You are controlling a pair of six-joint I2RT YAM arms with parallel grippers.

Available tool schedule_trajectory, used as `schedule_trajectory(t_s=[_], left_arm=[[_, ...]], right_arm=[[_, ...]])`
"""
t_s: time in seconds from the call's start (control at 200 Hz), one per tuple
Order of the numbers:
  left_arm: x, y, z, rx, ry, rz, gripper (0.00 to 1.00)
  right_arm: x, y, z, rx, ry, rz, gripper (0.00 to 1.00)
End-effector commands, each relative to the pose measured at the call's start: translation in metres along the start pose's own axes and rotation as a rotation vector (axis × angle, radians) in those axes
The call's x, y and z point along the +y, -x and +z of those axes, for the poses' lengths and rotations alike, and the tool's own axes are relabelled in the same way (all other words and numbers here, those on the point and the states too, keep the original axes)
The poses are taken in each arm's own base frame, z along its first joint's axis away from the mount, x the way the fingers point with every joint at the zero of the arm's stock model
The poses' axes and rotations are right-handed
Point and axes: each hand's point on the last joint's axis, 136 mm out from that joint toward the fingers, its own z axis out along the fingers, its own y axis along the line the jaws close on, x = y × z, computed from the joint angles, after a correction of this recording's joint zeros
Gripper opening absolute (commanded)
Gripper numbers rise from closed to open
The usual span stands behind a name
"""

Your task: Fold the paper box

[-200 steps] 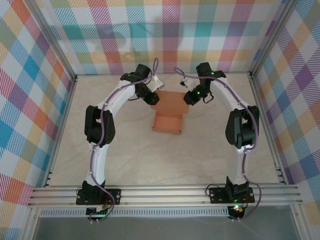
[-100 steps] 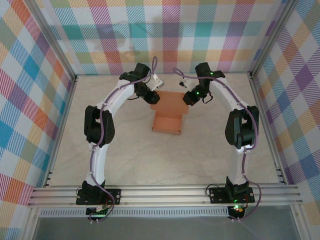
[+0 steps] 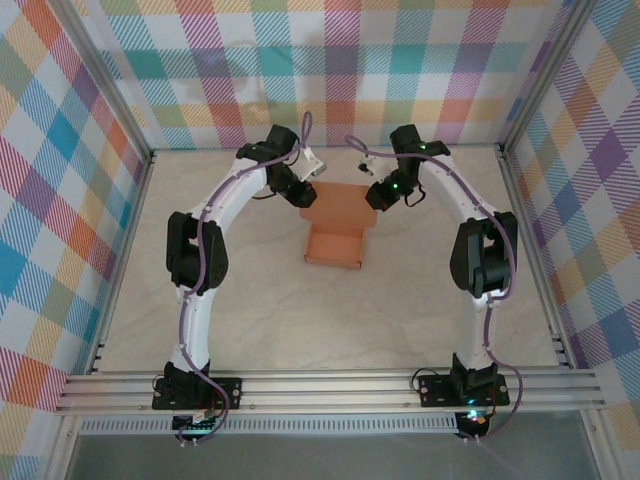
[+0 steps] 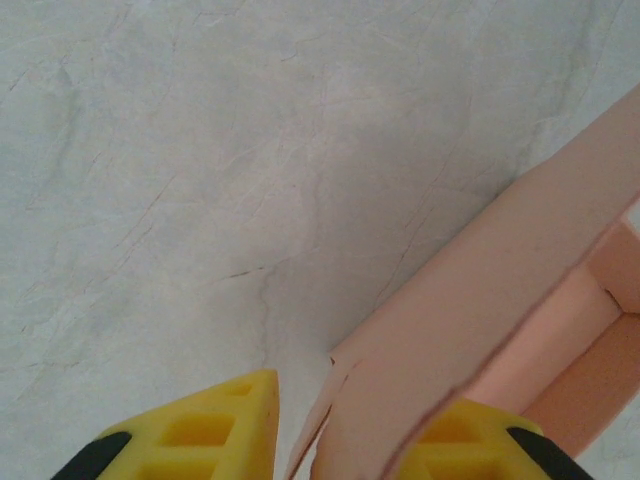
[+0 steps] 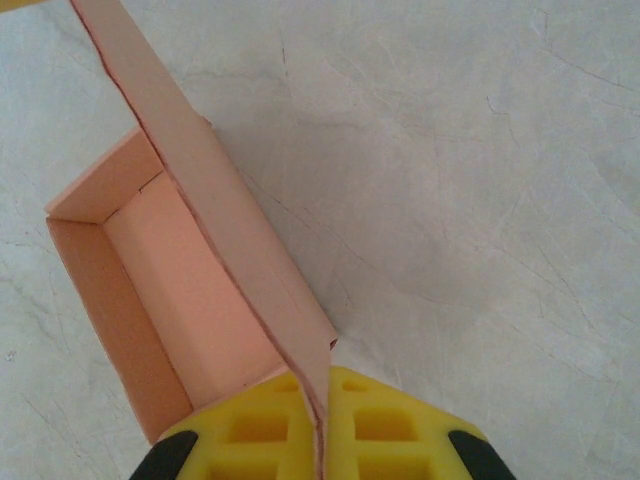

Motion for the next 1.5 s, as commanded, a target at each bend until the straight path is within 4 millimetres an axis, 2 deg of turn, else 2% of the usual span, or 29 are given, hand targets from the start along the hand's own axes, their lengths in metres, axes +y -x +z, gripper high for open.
schedule_trajectory(t_s=[0.0,0.11,0.19,0.265,0.41,0.475,0.58,0.71,1.05,1.14,1.225,1.26,1.435,1.5], left_arm=[[0.000,0.007,-0.029,-0.030,0.017,0.019,0.29],[-0.001,0.005,-0.029,-0.023,0.013,0.020,0.29],[-0.002,0.003,-0.028,-0.015,0.009,0.022,0.24],[-0.002,0.001,-0.027,-0.006,0.008,0.022,0.11],[-0.004,-0.001,-0.024,0.002,-0.012,0.018,0.10],[-0.005,-0.002,-0.024,0.003,-0.016,0.016,0.00],[-0.008,-0.001,-0.023,-0.005,-0.035,0.013,0.00],[-0.009,0.001,-0.024,-0.012,-0.040,0.002,0.00],[-0.009,0.001,-0.025,-0.013,-0.037,-0.001,0.00],[-0.009,0.001,-0.025,-0.013,-0.037,-0.001,0.00],[-0.009,0.001,-0.025,-0.015,-0.037,0.001,0.00],[-0.010,0.001,-0.025,-0.016,-0.037,0.000,0.00],[-0.008,0.004,-0.026,-0.030,-0.033,-0.025,0.00],[-0.008,0.005,-0.026,-0.036,-0.029,-0.051,0.00]], right_arm=[[0.005,0.005,-0.007,-0.005,0.006,-0.012,0.00],[0.005,0.005,-0.007,-0.006,0.006,-0.011,0.00],[0.005,0.005,-0.007,-0.006,0.006,-0.010,0.00],[0.005,0.005,-0.008,-0.008,0.006,-0.007,0.00],[0.006,0.006,-0.007,-0.011,0.007,0.000,0.00],[0.006,0.007,-0.008,-0.015,0.006,0.003,0.00],[0.008,0.010,-0.010,-0.029,0.011,0.008,0.00],[0.007,0.012,-0.015,-0.038,-0.003,0.017,0.14],[0.003,0.001,-0.014,-0.005,-0.042,0.013,0.15],[0.003,0.001,-0.013,-0.002,-0.040,0.011,0.13],[0.003,0.000,-0.012,0.003,-0.035,0.010,0.06],[0.002,0.000,-0.012,0.005,-0.037,0.012,0.00],[0.001,0.005,-0.015,-0.011,-0.051,0.025,0.00],[-0.005,0.010,-0.017,-0.032,-0.097,0.049,0.00]])
